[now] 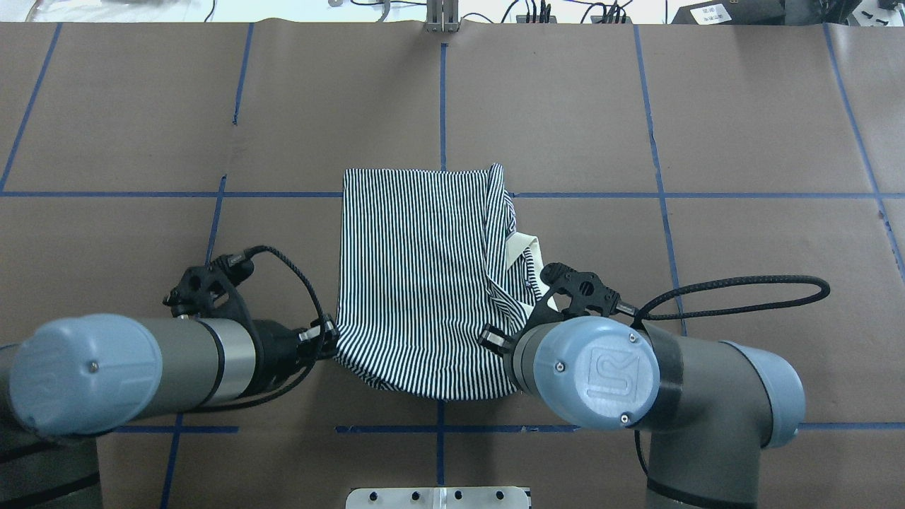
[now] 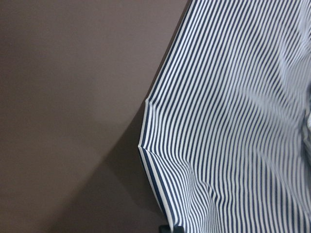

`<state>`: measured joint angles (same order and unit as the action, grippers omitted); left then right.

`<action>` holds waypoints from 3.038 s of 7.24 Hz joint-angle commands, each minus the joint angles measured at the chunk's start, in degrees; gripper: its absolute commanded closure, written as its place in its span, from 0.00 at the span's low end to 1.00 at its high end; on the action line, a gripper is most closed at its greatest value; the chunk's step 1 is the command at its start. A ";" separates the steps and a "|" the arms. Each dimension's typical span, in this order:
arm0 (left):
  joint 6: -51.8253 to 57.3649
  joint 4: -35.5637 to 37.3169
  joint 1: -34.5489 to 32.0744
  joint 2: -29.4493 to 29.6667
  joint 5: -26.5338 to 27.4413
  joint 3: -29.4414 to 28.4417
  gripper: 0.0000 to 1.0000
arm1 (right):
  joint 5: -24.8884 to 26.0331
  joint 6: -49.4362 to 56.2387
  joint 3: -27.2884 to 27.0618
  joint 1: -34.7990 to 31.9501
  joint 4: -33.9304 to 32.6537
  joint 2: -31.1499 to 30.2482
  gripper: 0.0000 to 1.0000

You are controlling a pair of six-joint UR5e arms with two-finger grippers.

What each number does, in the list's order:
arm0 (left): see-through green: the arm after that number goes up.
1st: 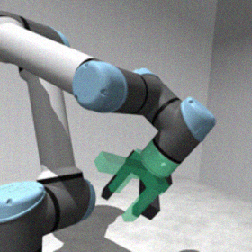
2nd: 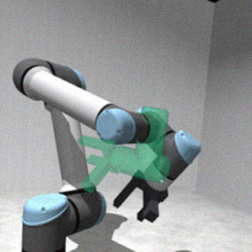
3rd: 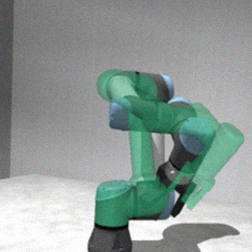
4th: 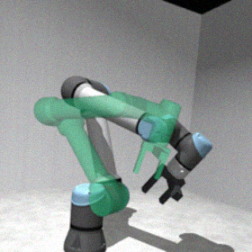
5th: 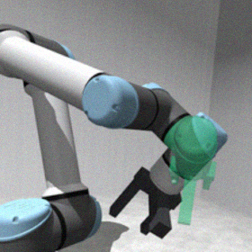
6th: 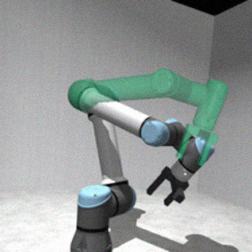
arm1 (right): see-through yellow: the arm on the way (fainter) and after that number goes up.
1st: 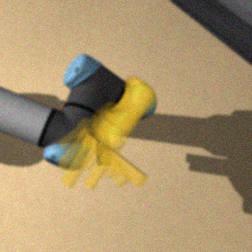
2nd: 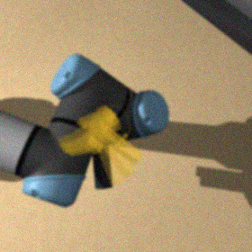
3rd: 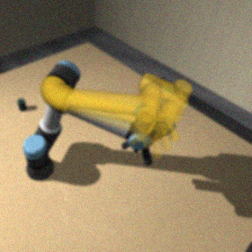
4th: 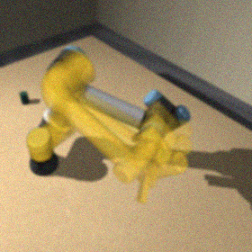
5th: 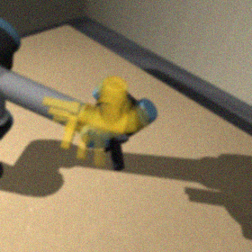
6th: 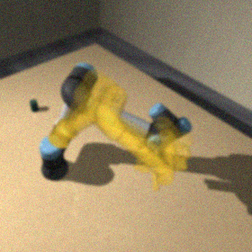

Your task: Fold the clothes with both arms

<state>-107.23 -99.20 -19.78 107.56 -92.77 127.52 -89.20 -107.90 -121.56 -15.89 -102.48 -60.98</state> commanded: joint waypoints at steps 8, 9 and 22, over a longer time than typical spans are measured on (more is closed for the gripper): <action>25.64 -23.07 -18.88 20.05 3.35 -49.84 0.85 | -17.46 14.91 57.23 -25.48 31.75 22.82 0.68; 27.41 -29.32 -21.76 20.06 3.21 -52.17 0.55 | -18.89 16.66 59.40 -27.42 32.86 24.14 0.43; 34.61 -21.02 -17.99 30.26 -4.71 -60.09 1.00 | -24.62 18.87 43.52 -29.37 32.87 13.62 0.00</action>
<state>-75.22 -118.71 -36.35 137.37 -97.66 69.76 -113.82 -89.01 -77.38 -45.26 -69.61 -46.87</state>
